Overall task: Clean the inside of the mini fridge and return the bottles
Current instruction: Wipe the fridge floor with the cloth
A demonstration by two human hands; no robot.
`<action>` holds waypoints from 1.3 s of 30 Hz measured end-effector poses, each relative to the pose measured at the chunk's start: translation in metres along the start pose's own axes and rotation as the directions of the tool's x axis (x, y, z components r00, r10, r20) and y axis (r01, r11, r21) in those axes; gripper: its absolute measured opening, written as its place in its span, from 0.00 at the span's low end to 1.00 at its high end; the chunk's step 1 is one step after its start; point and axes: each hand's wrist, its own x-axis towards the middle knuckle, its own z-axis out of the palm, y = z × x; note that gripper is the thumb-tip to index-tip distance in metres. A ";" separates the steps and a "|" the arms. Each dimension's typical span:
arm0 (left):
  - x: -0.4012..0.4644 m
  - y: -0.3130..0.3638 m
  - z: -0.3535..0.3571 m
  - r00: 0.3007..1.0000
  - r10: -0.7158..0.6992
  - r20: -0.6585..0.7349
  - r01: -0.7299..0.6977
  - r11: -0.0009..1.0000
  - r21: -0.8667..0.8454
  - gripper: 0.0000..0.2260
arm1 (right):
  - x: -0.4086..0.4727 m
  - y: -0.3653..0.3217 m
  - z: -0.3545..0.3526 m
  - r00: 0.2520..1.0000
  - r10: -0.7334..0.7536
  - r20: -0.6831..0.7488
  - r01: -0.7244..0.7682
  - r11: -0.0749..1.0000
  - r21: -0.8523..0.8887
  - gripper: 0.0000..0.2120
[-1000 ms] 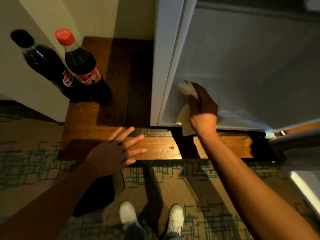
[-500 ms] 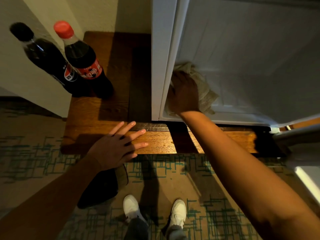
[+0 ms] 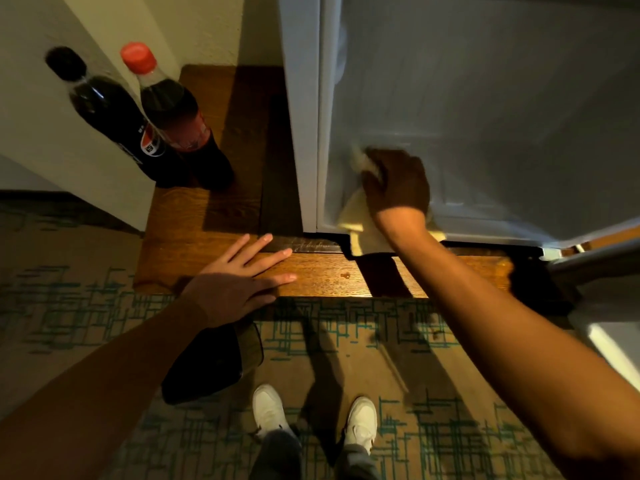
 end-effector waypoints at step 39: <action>-0.005 0.016 0.001 0.991 -0.101 0.090 0.093 0.991 0.091 0.24 | -0.096 -0.006 -0.061 0.942 0.087 0.323 -0.256 0.809 0.528 0.12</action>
